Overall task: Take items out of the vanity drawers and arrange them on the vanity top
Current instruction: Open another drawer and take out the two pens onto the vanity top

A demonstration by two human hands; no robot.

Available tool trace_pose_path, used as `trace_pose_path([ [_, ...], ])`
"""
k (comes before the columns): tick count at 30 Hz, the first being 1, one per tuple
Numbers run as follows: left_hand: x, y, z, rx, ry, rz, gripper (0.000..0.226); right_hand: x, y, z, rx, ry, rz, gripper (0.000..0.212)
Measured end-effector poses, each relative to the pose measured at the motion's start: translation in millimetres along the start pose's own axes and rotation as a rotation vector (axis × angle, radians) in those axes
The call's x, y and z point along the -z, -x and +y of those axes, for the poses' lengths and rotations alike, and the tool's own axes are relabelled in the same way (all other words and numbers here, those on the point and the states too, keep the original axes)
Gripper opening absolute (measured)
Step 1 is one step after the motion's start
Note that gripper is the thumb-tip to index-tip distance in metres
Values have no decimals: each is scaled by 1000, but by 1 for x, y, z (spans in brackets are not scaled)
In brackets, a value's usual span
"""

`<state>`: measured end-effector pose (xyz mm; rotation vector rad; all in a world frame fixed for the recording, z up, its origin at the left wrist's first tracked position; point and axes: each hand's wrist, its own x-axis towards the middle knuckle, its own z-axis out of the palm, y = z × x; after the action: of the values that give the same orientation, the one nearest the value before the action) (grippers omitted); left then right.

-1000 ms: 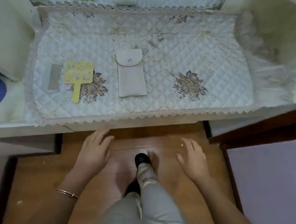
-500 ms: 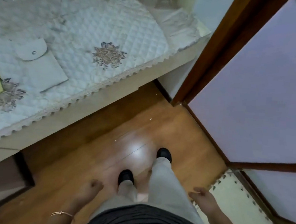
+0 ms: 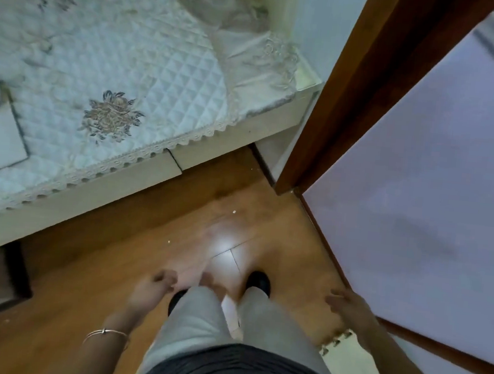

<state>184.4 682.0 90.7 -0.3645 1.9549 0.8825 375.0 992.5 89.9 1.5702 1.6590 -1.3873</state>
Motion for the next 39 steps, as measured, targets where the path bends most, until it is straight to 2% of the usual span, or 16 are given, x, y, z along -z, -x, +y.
trace_pose_path([
  [3,-11,3,23,4,70,32,24,25,-27,-37,124,39,39,39],
  [7,-16,-5,33,70,135,49,11,37,-62,-72,235,80,27,38],
  [10,-14,-21,37,132,178,60,13,32,-74,-95,157,43,5,36],
  [13,-7,-35,56,145,196,27,26,22,-70,-104,78,35,-44,40],
  [15,-1,-44,72,132,199,16,31,18,-66,-106,31,96,-77,34],
  [16,3,-48,79,113,195,11,31,17,-62,-110,16,125,-92,26],
  [21,20,-63,114,13,206,45,21,28,-79,-150,-31,126,-132,15],
  [25,13,-65,124,47,278,70,15,39,-97,-188,53,209,-97,25],
  [27,4,-64,126,103,341,104,14,43,-107,-208,94,268,-122,21],
  [32,-30,-59,131,229,465,167,21,46,-134,-254,112,363,-231,30],
  [34,-42,-64,139,255,516,179,25,42,-146,-272,130,372,-246,29],
  [36,-48,-73,149,271,560,189,26,35,-154,-291,126,363,-275,17],
  [39,-52,-96,168,247,661,191,27,15,-169,-315,144,334,-312,27],
])
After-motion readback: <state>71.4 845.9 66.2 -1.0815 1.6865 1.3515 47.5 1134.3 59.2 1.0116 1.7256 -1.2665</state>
